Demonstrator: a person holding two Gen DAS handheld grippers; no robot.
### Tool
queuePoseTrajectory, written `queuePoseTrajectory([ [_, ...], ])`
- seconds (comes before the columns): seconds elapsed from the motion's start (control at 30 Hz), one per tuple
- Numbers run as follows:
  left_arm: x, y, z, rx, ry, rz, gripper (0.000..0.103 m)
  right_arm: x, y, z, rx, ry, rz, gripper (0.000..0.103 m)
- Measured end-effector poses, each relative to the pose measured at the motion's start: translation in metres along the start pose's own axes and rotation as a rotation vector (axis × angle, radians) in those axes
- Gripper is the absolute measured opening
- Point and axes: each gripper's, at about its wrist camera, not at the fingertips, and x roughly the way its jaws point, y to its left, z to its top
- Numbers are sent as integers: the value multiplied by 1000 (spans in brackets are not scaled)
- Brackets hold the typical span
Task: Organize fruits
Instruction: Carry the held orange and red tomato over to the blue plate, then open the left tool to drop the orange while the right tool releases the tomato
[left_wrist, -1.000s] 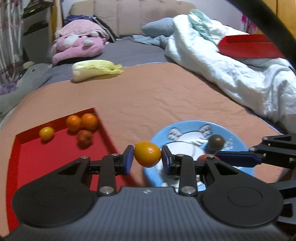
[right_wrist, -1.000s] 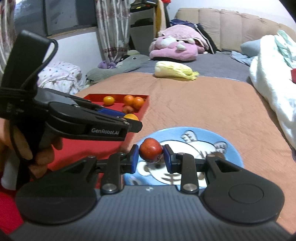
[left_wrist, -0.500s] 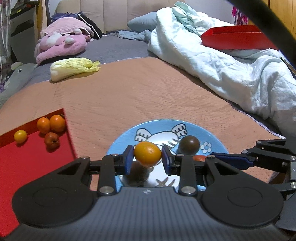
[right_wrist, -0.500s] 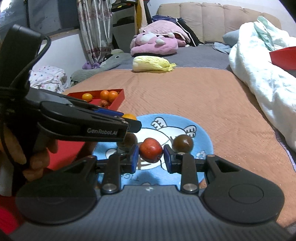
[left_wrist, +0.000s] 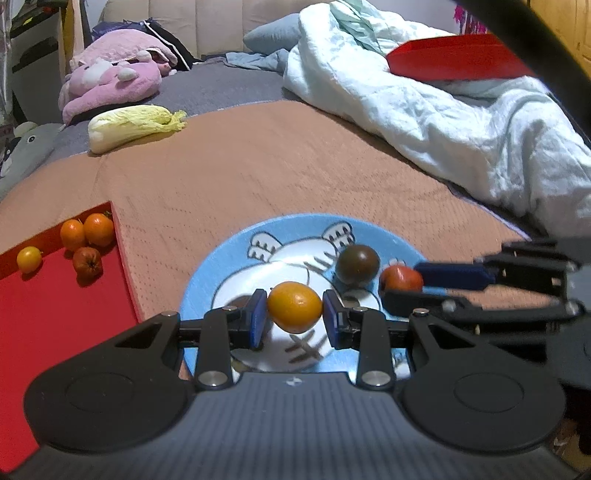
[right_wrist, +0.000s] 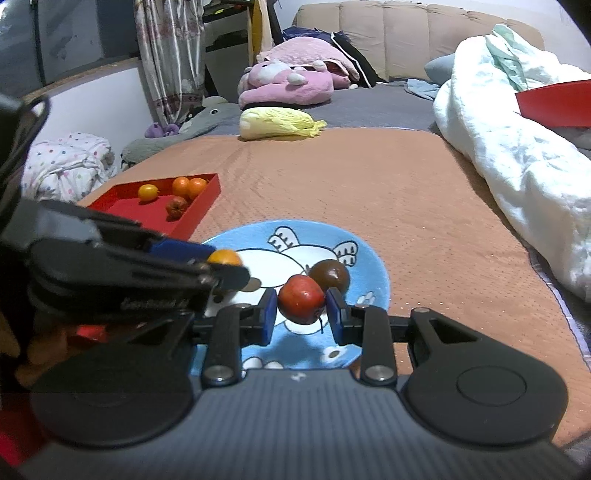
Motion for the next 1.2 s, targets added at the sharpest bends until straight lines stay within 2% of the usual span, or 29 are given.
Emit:
queuePoseTrajectory([
  [0.43, -3, -7, -22, 45, 32, -3, 38, 6, -2, 4, 0, 8, -26, 33],
  [1.2, -2, -9, -28, 47, 56, 17, 38, 38, 0, 12, -4, 42, -41, 33],
])
